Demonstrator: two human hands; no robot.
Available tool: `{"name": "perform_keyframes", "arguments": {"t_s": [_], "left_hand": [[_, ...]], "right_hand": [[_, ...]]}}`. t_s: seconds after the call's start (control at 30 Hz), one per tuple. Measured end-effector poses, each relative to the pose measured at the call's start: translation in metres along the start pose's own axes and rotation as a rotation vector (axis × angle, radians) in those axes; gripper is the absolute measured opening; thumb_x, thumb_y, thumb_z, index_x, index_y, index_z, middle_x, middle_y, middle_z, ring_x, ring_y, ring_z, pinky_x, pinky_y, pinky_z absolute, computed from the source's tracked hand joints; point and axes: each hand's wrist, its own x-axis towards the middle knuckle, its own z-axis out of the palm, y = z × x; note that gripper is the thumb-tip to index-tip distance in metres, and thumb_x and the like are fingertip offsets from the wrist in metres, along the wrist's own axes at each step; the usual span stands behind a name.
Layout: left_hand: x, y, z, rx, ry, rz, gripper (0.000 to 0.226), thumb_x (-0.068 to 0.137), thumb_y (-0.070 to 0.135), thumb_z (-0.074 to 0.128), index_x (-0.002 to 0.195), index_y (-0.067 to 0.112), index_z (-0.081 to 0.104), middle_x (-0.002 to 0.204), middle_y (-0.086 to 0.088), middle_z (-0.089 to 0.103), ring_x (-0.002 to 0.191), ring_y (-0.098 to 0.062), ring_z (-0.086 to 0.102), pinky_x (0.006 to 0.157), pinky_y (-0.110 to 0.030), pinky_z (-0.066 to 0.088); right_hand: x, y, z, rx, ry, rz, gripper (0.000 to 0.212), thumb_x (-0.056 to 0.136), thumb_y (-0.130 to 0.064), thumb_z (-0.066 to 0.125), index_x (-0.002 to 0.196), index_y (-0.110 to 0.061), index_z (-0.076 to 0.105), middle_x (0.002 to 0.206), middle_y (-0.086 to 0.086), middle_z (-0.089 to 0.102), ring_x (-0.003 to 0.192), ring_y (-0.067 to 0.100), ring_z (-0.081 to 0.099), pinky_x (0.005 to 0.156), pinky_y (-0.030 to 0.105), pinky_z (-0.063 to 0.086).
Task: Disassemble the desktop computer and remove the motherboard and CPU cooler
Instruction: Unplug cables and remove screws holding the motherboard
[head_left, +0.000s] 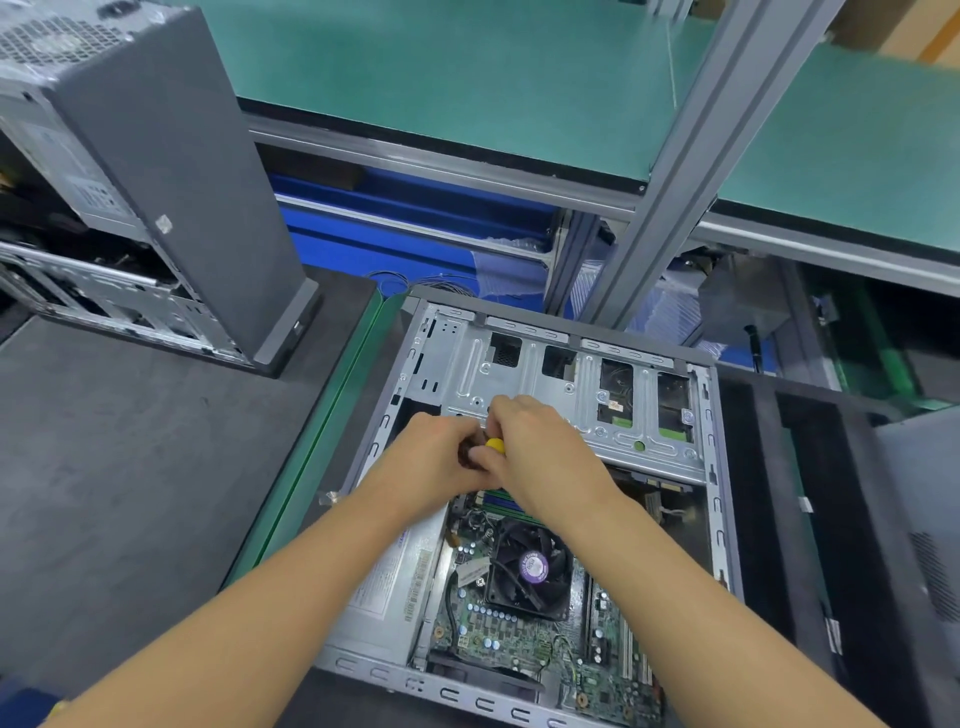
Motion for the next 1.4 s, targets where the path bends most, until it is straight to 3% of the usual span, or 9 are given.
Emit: {"name": "perform_keyframes", "arguments": {"t_s": [0.2, 0.3, 0.4, 0.6, 0.7, 0.9, 1.07, 1.2, 1.4], "left_hand": [[0.002, -0.008, -0.001, 0.04, -0.047, 0.014, 0.035, 0.076, 0.022, 0.077, 0.058, 0.036, 0.05, 0.054, 0.017, 0.057, 0.055, -0.001, 0.051, 0.051, -0.014, 0.033], [0.004, -0.005, 0.0, 0.047, -0.013, -0.003, 0.025, 0.073, 0.024, 0.075, 0.062, 0.028, 0.053, 0.054, 0.01, 0.055, 0.056, -0.003, 0.05, 0.049, -0.016, 0.032], [0.002, -0.004, 0.004, 0.043, 0.032, -0.034, 0.037, 0.069, 0.026, 0.079, 0.057, 0.029, 0.044, 0.052, 0.009, 0.051, 0.054, -0.001, 0.048, 0.047, -0.019, 0.031], [-0.001, -0.005, -0.002, 0.05, -0.058, 0.028, 0.029, 0.076, 0.023, 0.075, 0.064, 0.038, 0.053, 0.058, 0.02, 0.058, 0.057, -0.001, 0.052, 0.051, -0.013, 0.035], [0.0, -0.002, -0.004, 0.059, -0.039, -0.003, 0.028, 0.075, 0.024, 0.076, 0.061, 0.035, 0.053, 0.059, 0.011, 0.061, 0.062, -0.003, 0.055, 0.053, -0.015, 0.037], [0.0, -0.001, -0.001, 0.048, 0.001, -0.028, 0.021, 0.07, 0.023, 0.069, 0.061, 0.026, 0.05, 0.056, 0.006, 0.057, 0.053, -0.004, 0.047, 0.047, -0.018, 0.035], [-0.002, -0.002, -0.003, 0.026, -0.061, 0.002, 0.017, 0.072, 0.021, 0.069, 0.067, 0.032, 0.057, 0.056, 0.019, 0.057, 0.057, -0.001, 0.052, 0.051, -0.014, 0.036], [0.001, -0.006, -0.004, 0.027, -0.046, -0.017, 0.031, 0.076, 0.014, 0.072, 0.064, 0.036, 0.054, 0.064, 0.007, 0.063, 0.06, -0.007, 0.056, 0.054, -0.018, 0.041], [0.0, -0.002, 0.001, 0.059, 0.009, 0.0, 0.015, 0.069, 0.016, 0.068, 0.069, 0.027, 0.058, 0.061, 0.006, 0.063, 0.061, -0.005, 0.056, 0.051, -0.016, 0.039]], "right_hand": [[0.003, 0.001, -0.004, 0.015, -0.108, -0.043, 0.021, 0.091, -0.002, 0.056, 0.105, -0.017, 0.056, 0.108, 0.0, 0.042, 0.096, 0.022, 0.047, 0.076, 0.031, 0.04], [0.002, 0.002, -0.005, 0.052, -0.069, -0.003, 0.017, 0.093, -0.023, 0.062, 0.106, -0.019, 0.051, 0.106, -0.001, 0.043, 0.096, 0.023, 0.051, 0.075, 0.032, 0.039], [0.003, 0.001, -0.005, 0.008, -0.013, 0.049, 0.027, 0.093, -0.041, 0.062, 0.095, -0.02, 0.046, 0.099, 0.001, 0.051, 0.09, 0.023, 0.052, 0.07, 0.032, 0.037], [0.001, 0.0, -0.003, 0.011, -0.03, -0.022, 0.011, 0.093, -0.017, 0.06, 0.1, -0.018, 0.052, 0.1, 0.0, 0.043, 0.087, 0.021, 0.047, 0.071, 0.03, 0.037], [0.001, 0.001, -0.004, 0.014, -0.086, -0.025, 0.016, 0.091, -0.008, 0.055, 0.103, -0.018, 0.056, 0.101, -0.002, 0.039, 0.087, 0.021, 0.047, 0.071, 0.03, 0.036], [0.001, 0.0, 0.003, 0.012, 0.002, 0.017, 0.023, 0.094, -0.039, 0.061, 0.095, -0.02, 0.046, 0.098, -0.001, 0.045, 0.09, 0.022, 0.049, 0.072, 0.031, 0.037], [0.002, 0.0, 0.004, 0.018, -0.003, -0.01, 0.009, 0.096, -0.018, 0.058, 0.102, -0.015, 0.053, 0.1, -0.002, 0.042, 0.089, 0.019, 0.046, 0.071, 0.027, 0.033], [0.003, 0.002, 0.0, 0.04, -0.08, -0.013, 0.021, 0.09, -0.001, 0.053, 0.104, -0.015, 0.059, 0.106, -0.001, 0.041, 0.101, 0.02, 0.043, 0.079, 0.025, 0.035], [0.0, 0.005, 0.006, 0.078, -0.006, 0.014, 0.014, 0.094, -0.026, 0.057, 0.101, -0.016, 0.049, 0.103, 0.002, 0.045, 0.095, 0.024, 0.049, 0.076, 0.031, 0.04]]}}
